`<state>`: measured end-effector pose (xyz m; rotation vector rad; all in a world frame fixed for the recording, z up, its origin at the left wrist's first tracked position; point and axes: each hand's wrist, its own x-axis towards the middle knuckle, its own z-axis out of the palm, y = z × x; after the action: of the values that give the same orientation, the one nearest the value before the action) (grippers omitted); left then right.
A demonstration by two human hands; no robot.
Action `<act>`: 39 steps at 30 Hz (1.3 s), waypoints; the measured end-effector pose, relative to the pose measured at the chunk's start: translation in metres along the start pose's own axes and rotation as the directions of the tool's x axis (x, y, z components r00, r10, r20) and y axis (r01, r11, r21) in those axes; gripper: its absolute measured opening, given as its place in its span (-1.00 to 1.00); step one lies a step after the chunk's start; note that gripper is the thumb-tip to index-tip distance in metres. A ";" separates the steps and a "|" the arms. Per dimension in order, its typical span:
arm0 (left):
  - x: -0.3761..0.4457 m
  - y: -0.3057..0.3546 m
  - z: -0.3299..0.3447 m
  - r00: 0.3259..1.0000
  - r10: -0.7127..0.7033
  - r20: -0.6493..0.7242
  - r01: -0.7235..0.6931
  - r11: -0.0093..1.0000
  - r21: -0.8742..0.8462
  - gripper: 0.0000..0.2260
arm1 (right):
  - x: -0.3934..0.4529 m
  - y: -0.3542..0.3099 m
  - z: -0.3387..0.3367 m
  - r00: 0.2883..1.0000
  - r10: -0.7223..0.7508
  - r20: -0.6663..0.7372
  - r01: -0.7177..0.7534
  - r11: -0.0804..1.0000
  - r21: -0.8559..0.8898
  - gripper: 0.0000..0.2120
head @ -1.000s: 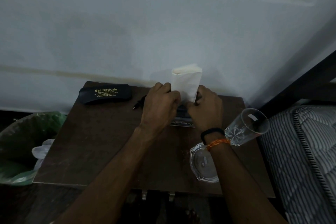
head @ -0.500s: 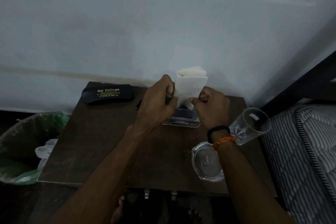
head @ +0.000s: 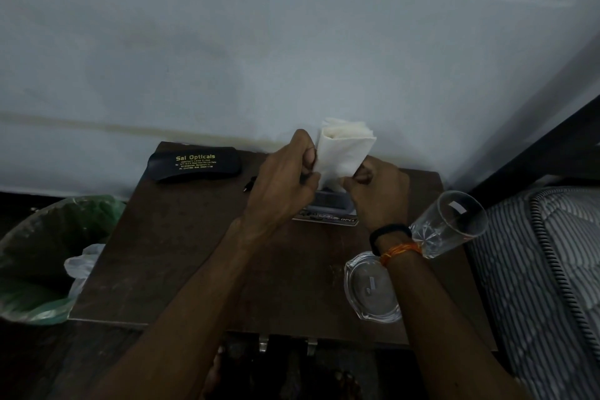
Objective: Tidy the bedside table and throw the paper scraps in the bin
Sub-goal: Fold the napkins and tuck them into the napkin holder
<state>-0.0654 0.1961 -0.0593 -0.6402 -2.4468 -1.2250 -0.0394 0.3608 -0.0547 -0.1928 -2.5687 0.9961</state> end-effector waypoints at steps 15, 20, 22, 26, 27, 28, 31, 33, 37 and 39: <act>0.003 -0.001 -0.006 0.997 -0.063 -0.041 0.058 0.993 -0.105 -0.66 | 0.004 -0.002 -0.002 0.996 -0.001 -0.088 0.016 0.987 0.163 -0.90; 0.001 -0.003 -0.002 0.998 -0.066 -0.004 0.066 0.997 -0.041 -0.69 | 0.004 0.004 0.000 0.999 0.017 -0.034 -0.013 0.992 0.123 -0.88; 0.001 -0.004 -0.001 0.997 -0.071 -0.004 0.071 0.997 -0.031 -0.68 | 0.003 0.002 -0.001 0.999 0.022 -0.032 -0.017 0.990 0.142 -0.88; 0.002 -0.004 -0.002 0.996 -0.083 -0.013 0.082 0.994 -0.073 -0.67 | 0.004 -0.002 -0.003 0.997 0.022 -0.078 -0.006 0.981 0.192 -0.91; 0.002 -0.004 -0.002 0.997 -0.080 -0.020 0.078 0.993 -0.090 -0.67 | 0.004 -0.002 -0.003 0.996 0.013 -0.090 0.004 0.982 0.187 -0.92; 0.002 -0.004 -0.002 0.997 -0.075 -0.028 0.072 0.992 -0.102 -0.67 | 0.004 -0.001 -0.003 0.995 0.003 -0.097 0.014 0.984 0.178 -0.92; 0.002 -0.005 -0.002 0.998 -0.061 -0.035 0.058 0.994 -0.088 -0.69 | 0.005 0.002 -0.001 0.996 -0.005 -0.093 0.020 0.987 0.159 -0.87; 0.002 -0.006 -0.001 0.998 -0.057 -0.037 0.055 0.996 -0.067 -0.70 | 0.005 0.003 0.000 0.995 -0.010 -0.095 0.024 0.988 0.152 -0.85; 0.002 -0.007 0.001 0.997 -0.073 -0.040 0.070 0.995 -0.068 -0.70 | 0.005 0.003 0.000 0.995 -0.017 -0.095 0.031 0.988 0.148 -0.86; 0.002 -0.007 0.001 0.997 -0.076 -0.035 0.073 0.995 -0.074 -0.70 | 0.004 0.002 -0.001 0.995 -0.019 -0.100 0.035 0.987 0.155 -0.85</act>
<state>-0.0708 0.1939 -0.0639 -0.5448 -2.4241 -1.3482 -0.0430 0.3640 -0.0548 -0.1596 -2.3856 1.1433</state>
